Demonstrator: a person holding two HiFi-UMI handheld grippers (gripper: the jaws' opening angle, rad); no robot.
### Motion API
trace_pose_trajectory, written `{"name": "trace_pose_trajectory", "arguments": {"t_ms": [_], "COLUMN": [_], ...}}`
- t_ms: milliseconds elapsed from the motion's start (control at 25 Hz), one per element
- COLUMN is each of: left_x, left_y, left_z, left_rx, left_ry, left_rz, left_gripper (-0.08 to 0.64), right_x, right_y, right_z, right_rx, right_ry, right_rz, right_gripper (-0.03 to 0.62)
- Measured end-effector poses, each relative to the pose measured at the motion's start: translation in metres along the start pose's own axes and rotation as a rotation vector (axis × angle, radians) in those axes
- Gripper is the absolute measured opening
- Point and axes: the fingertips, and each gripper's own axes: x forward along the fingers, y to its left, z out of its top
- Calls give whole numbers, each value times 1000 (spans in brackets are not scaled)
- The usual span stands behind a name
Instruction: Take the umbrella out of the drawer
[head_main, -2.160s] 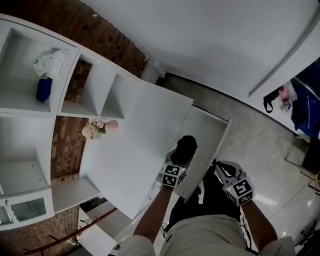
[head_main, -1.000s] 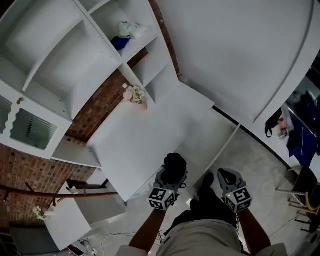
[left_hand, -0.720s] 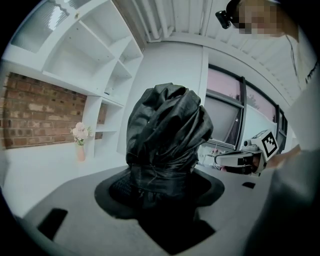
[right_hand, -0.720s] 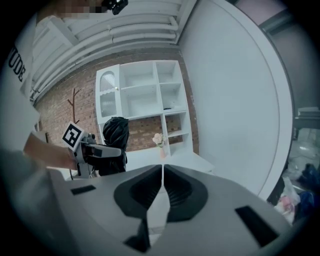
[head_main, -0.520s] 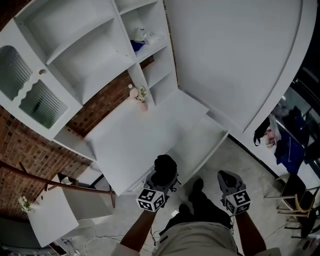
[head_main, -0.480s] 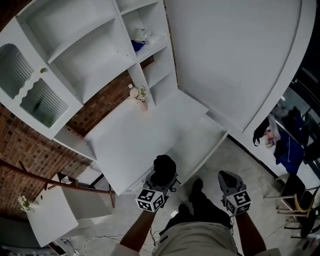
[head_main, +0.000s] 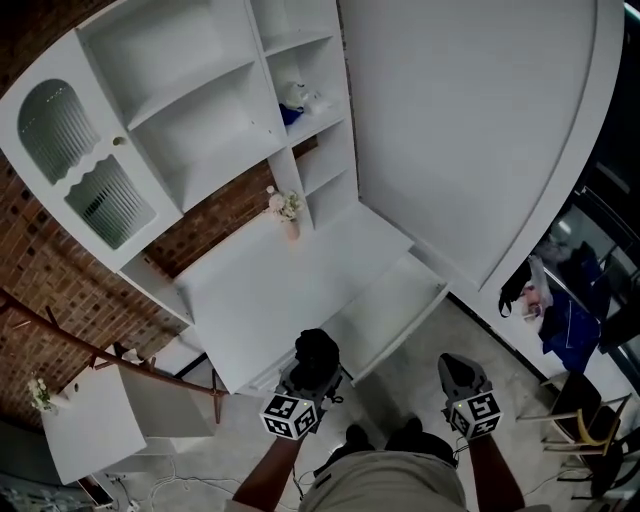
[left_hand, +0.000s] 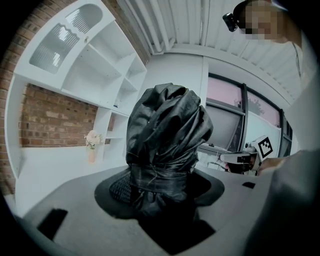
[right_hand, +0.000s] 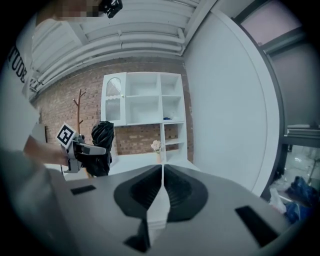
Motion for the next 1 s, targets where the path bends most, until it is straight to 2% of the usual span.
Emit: {"name": "trace_pose_trajectory", "arguments": {"t_ms": [120,440,680,1000], "left_x": [-1,-3,-7,-11], "left_y": [-8,-41,-54,-58], "left_z": [4,23,33,37], "left_rx": [-19,-14,-3,10], "left_ry": [-22,-76,-108,-127], "left_rz": [24,58,88,125], "left_gripper": [281,282,282,282], "right_x": [-4,-26,-38,-42], "right_y": [-15,-54,-76,-86], "right_z": [11,28,34,44], "right_rx": [-18,-22,-26,-8], "right_ry": [-26,-64,-81,-121], "right_rz": [4,32,21,39], "right_gripper": [32,32,32,31]}}
